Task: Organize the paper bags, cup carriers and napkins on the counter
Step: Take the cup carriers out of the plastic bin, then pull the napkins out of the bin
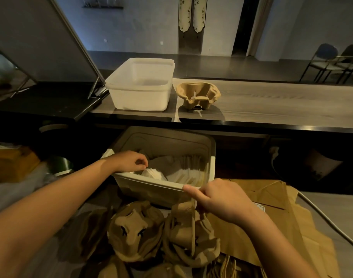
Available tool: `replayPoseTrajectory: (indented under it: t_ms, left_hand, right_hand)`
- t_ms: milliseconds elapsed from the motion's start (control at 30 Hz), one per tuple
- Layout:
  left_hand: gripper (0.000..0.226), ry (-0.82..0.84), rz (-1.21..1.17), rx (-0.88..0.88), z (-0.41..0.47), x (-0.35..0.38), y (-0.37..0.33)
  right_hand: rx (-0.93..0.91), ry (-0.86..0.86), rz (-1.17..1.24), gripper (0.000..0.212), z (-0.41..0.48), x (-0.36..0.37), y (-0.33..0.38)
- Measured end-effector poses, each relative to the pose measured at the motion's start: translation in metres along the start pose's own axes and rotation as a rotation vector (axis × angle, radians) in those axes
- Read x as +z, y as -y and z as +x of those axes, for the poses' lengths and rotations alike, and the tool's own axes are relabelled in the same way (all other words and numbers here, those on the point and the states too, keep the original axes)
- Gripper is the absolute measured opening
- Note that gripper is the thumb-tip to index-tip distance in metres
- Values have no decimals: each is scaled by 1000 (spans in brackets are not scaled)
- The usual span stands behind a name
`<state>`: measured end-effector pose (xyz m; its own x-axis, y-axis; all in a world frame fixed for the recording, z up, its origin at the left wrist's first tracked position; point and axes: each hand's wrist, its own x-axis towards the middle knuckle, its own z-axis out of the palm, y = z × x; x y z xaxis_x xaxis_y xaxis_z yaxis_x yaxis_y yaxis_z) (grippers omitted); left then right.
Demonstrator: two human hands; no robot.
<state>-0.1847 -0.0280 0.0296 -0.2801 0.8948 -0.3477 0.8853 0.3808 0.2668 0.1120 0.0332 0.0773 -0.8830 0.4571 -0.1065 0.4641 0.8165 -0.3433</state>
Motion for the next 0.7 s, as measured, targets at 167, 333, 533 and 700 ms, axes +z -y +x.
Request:
replayPoseTrajectory:
  t_ms: [167, 333, 533, 700]
  left_hand:
    - [35, 69, -69, -32, 2, -1, -8]
    - [52, 184, 57, -106, 13, 3, -12]
    - [59, 264, 164, -95, 28, 12, -17]
    - [75, 376, 315, 1, 34, 12, -38]
  right_hand:
    - [2, -202, 3, 55, 19, -10, 12]
    - [23, -96, 118, 33, 83, 5, 15]
    - [108, 117, 290, 25, 136, 30, 2]
    - [303, 68, 270, 26, 148, 47, -20]
